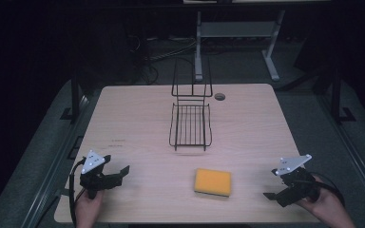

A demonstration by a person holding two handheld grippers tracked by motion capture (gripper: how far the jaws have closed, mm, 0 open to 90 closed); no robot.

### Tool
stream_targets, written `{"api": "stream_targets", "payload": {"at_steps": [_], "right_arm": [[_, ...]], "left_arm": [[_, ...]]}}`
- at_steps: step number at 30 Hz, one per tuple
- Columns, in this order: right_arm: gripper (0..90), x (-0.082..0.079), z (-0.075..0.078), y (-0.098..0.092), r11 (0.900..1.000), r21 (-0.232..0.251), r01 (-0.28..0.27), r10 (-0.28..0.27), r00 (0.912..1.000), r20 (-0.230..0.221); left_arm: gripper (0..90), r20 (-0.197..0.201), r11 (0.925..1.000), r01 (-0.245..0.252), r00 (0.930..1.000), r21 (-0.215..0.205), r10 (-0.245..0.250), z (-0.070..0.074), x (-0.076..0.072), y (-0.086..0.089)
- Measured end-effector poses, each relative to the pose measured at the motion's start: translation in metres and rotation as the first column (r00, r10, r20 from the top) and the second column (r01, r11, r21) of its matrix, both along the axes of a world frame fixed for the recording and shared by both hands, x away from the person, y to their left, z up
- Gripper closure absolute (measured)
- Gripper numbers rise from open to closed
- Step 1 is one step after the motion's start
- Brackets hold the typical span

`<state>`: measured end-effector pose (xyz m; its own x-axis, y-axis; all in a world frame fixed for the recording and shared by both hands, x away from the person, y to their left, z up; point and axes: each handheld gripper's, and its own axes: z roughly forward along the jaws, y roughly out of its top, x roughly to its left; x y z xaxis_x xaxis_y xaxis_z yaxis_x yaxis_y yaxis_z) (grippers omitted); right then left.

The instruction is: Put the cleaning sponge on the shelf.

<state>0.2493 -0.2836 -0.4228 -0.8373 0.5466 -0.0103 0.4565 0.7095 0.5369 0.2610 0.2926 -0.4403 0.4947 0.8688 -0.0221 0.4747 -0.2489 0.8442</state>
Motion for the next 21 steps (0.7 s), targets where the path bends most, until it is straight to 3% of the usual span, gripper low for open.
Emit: {"api": "stream_targets", "payload": {"at_steps": [7, 21], "right_arm": [[14.2, 0.002, 0.001, 0.005, 1.0, 0.009, -0.014, 0.014, 0.9999, -0.004], [14.3, 0.013, 0.006, 0.039, 0.992, -0.026, -0.124, 0.124, 0.9921, -0.018]], "left_arm": [[14.1, -0.003, 1.0, -0.004, 1.0, 0.002, 0.004, 0.0, 0.0, 0.001], [14.1, -0.009, 0.9998, 0.007, 0.9999, 0.02, -0.007, 0.0, -0.003, 0.001]]}}
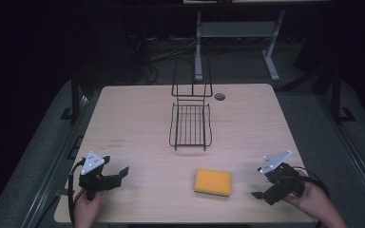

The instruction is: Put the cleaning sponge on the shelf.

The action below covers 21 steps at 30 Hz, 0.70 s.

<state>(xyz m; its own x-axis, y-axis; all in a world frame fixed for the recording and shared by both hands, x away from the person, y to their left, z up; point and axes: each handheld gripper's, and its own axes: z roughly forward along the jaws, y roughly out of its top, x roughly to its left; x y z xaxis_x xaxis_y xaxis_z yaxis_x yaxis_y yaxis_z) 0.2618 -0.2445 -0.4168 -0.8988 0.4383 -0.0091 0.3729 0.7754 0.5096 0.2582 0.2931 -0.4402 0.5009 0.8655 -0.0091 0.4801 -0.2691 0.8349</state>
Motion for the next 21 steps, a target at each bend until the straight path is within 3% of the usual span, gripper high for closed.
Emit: {"api": "stream_targets", "payload": {"at_steps": [21], "right_arm": [[14.3, 0.012, 0.008, 0.027, 0.998, -0.015, -0.063, 0.063, 0.9978, -0.02]], "left_arm": [[14.1, 0.0, 0.9999, -0.005, 1.0, 0.013, 0.005, 0.001, -0.001, 0.002]]}}
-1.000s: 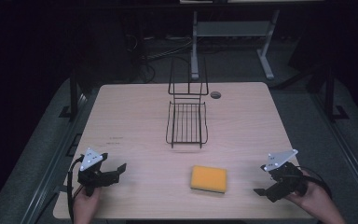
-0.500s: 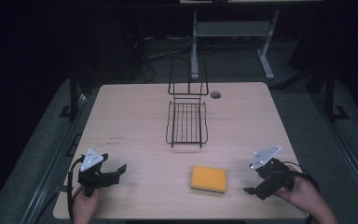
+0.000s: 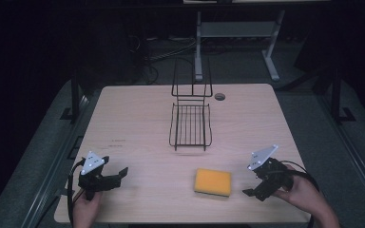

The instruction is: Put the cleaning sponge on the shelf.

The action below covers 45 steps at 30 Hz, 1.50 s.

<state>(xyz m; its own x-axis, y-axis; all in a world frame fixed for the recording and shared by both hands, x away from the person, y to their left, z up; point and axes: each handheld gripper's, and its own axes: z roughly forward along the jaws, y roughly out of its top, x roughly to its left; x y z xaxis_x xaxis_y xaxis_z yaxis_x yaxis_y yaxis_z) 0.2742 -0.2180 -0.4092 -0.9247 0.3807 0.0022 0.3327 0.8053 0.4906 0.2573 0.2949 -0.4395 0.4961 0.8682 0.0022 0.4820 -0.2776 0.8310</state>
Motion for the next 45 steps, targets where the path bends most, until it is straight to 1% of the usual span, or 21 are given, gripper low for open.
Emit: {"api": "stream_targets", "payload": {"at_steps": [7, 12, 15, 27, 34, 37, 45], "right_arm": [[14.3, 0.002, 0.001, 0.007, 1.0, 0.001, -0.014, 0.014, 0.9999, 0.002], [14.3, 0.005, 0.0, 0.016, 0.999, 0.003, -0.034, 0.034, 0.9994, -0.007], [14.3, 0.006, -0.001, 0.02, 0.999, 0.0, -0.045, 0.045, 0.9989, -0.01], [14.3, 0.01, -0.003, 0.032, 0.998, -0.002, -0.07, 0.07, 0.9971, -0.028], [14.3, 0.012, -0.002, 0.043, 0.995, -0.009, -0.095, 0.095, 0.995, -0.032], [14.3, 0.014, -0.003, 0.049, 0.994, -0.016, -0.107, 0.106, 0.9937, -0.036], [14.3, 0.018, -0.005, 0.062, 0.991, -0.026, -0.134, 0.133, 0.9899, -0.05]], "left_arm": [[14.1, -0.001, 1.0, 0.002, 1.0, 0.001, -0.002, 0.0, 0.0, 0.0], [14.1, -0.006, 0.9999, 0.013, 0.9999, 0.0, -0.013, 0.0, 0.001, -0.001], [14.1, -0.008, 0.9998, 0.02, 0.9998, 0.006, -0.02, 0.0, 0.001, -0.002], [14.1, -0.005, 0.9999, 0.017, 0.9998, 0.003, -0.017, 0.0, 0.001, -0.001], [14.1, -0.003, 0.9998, 0.017, 0.9998, 0.004, -0.017, 0.001, 0.001, 0.0], [14.1, -0.008, 0.9999, 0.016, 0.9998, 0.004, -0.016, 0.001, 0.001, 0.001], [14.1, -0.006, 0.9998, 0.018, 0.9998, 0.003, -0.018, 0.001, 0.001, 0.0]]}}
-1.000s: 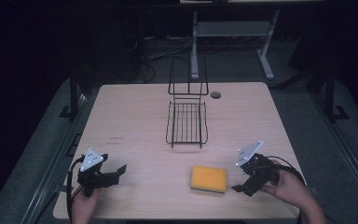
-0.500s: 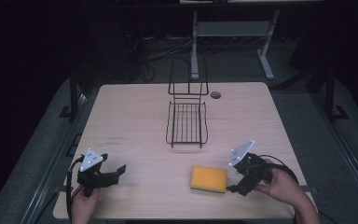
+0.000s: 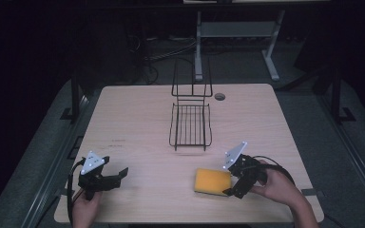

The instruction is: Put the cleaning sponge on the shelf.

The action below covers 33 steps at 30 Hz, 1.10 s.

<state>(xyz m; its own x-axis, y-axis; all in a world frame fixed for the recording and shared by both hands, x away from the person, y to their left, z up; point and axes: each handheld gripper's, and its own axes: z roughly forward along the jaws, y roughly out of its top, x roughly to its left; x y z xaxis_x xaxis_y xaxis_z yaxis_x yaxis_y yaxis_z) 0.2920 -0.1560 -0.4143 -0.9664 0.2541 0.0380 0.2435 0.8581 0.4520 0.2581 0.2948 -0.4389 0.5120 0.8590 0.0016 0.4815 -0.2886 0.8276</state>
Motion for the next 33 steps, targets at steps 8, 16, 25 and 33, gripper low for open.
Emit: {"api": "stream_targets", "payload": {"at_steps": [8, 16, 25, 33], "right_arm": [[14.3, 0.004, -0.002, 0.009, 1.0, 0.003, -0.013, 0.013, 0.9999, -0.01], [14.3, 0.009, -0.008, 0.019, 1.0, -0.003, -0.028, 0.028, 0.9992, -0.027], [14.3, 0.011, -0.014, 0.028, 0.999, -0.017, -0.042, 0.041, 0.9988, -0.028], [14.3, 0.011, -0.02, 0.032, 0.998, -0.038, -0.044, 0.042, 0.9986, -0.033]], "left_arm": [[14.1, -0.002, 1.0, 0.0, 1.0, -0.001, 0.0, 0.0, 0.0, 0.0], [14.1, -0.004, 1.0, 0.002, 1.0, 0.0, -0.002, 0.0, 0.0, 0.001], [14.1, -0.002, 1.0, -0.001, 1.0, -0.005, 0.001, 0.0, 0.0, 0.001], [14.1, -0.002, 1.0, -0.002, 1.0, -0.005, 0.002, 0.0, 0.0, 0.001]]}}
